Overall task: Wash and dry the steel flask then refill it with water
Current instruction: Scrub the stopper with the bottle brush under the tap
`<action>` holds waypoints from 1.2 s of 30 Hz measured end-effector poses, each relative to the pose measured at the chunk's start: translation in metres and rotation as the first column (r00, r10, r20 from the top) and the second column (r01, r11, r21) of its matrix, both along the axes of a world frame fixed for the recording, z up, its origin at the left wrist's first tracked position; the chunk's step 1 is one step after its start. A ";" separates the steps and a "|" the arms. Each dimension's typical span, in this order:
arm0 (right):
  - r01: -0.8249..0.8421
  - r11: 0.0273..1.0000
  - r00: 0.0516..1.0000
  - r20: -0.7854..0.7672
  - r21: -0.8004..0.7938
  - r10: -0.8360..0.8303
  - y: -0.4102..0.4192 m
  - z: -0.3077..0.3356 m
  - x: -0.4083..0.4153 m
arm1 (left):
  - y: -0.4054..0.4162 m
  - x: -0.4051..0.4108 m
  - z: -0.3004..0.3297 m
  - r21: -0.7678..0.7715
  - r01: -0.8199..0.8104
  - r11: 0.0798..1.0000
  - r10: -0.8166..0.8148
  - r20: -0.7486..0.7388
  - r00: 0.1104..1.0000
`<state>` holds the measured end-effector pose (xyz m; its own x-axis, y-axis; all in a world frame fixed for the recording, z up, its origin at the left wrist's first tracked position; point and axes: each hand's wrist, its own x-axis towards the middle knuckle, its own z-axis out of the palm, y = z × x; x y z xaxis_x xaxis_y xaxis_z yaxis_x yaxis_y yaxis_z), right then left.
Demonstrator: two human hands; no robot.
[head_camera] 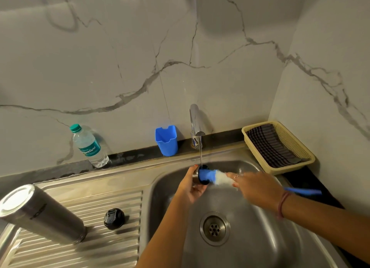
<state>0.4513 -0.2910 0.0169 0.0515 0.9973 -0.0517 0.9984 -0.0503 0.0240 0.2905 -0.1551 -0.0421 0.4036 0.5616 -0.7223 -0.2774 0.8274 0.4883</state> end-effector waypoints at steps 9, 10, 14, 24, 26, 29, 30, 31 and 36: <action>0.201 0.870 0.615 -0.633 -0.451 -0.470 0.001 0.015 0.008 | -0.003 -0.003 -0.003 0.059 -0.021 0.998 0.017 0.054 0.998; 0.190 0.943 0.869 -0.400 -0.272 -0.290 -0.003 0.011 0.010 | -0.006 -0.001 -0.001 0.029 -0.009 1.000 0.007 0.061 0.998; -0.166 0.972 0.943 0.316 0.167 0.107 -0.013 0.002 0.006 | -0.011 0.008 0.007 -0.030 0.017 0.999 -0.018 -0.033 0.999; 0.174 0.744 0.334 -0.672 -0.645 -0.661 0.000 0.027 0.015 | -0.003 -0.006 -0.003 0.045 -0.077 0.996 0.076 0.028 0.997; 0.199 0.839 0.519 -0.671 -0.506 -0.529 -0.001 0.027 0.017 | -0.007 -0.007 -0.004 0.051 -0.060 0.997 0.060 0.001 0.998; 0.157 0.953 0.881 -0.400 -0.258 -0.253 -0.003 0.027 0.004 | -0.018 0.001 -0.001 0.057 0.037 0.998 -0.035 -0.026 0.999; 0.100 0.976 0.960 -0.239 -0.192 -0.145 -0.005 0.026 -0.005 | -0.020 0.004 0.000 0.048 0.045 0.998 -0.044 -0.023 0.999; 0.029 0.992 0.991 -0.128 -0.123 -0.045 -0.008 0.023 -0.011 | -0.019 0.005 -0.001 0.031 0.033 0.999 -0.032 -0.014 0.999; -0.260 0.962 0.946 0.178 -0.086 0.272 -0.014 0.032 0.006 | -0.012 -0.008 -0.008 -0.035 -0.056 0.998 0.055 -0.031 0.998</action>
<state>0.4575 -0.3054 0.0492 -0.2007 0.9714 -0.1271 0.9527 0.2238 0.2055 0.2829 -0.1671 -0.0500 0.3508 0.5558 -0.7536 -0.3090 0.8284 0.4671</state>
